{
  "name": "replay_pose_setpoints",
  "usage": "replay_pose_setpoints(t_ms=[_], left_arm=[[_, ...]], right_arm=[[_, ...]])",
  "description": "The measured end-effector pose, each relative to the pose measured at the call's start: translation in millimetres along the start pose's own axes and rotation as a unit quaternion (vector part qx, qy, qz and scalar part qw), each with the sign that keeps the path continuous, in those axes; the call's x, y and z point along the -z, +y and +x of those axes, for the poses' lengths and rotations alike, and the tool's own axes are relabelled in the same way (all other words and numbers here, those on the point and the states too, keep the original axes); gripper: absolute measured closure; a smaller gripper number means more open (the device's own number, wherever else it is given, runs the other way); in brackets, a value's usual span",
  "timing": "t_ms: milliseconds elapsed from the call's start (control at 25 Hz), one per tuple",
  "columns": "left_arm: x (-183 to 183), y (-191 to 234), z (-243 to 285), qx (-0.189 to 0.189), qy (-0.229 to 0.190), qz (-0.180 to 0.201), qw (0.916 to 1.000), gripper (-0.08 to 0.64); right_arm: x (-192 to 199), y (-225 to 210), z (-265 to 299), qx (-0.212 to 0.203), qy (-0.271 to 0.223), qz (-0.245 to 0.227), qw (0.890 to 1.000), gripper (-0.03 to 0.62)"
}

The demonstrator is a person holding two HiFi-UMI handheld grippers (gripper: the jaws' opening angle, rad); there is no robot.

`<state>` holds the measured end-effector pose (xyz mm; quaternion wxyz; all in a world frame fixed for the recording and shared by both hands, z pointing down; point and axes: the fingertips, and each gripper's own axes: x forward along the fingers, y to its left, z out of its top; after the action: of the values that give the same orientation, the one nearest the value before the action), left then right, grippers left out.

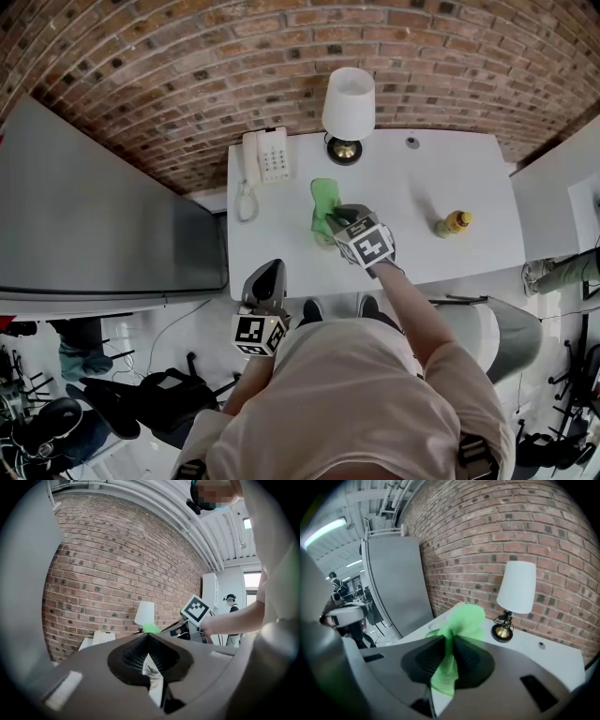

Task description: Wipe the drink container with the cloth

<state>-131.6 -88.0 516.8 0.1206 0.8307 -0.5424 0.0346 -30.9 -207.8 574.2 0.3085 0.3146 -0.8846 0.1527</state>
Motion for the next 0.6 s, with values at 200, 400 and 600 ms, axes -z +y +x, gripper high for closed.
replay_pose_setpoints(t_ms=[200,400,600], left_arm=[[0,-1,-1,-0.001,0.001,-0.002,1.0,0.549],[2,3,-2,-0.006,0.003,-0.003,1.0,0.549],[4,1,-1,-0.004,0.004,-0.005,1.0,0.549]], right_arm=[[21,5,31,0.004,0.042,-0.009,0.999,0.531],[23,6,40,0.008,0.061,-0.037,0.997,0.531],[24,11,35,0.0,0.054,-0.03,0.998,0.531]])
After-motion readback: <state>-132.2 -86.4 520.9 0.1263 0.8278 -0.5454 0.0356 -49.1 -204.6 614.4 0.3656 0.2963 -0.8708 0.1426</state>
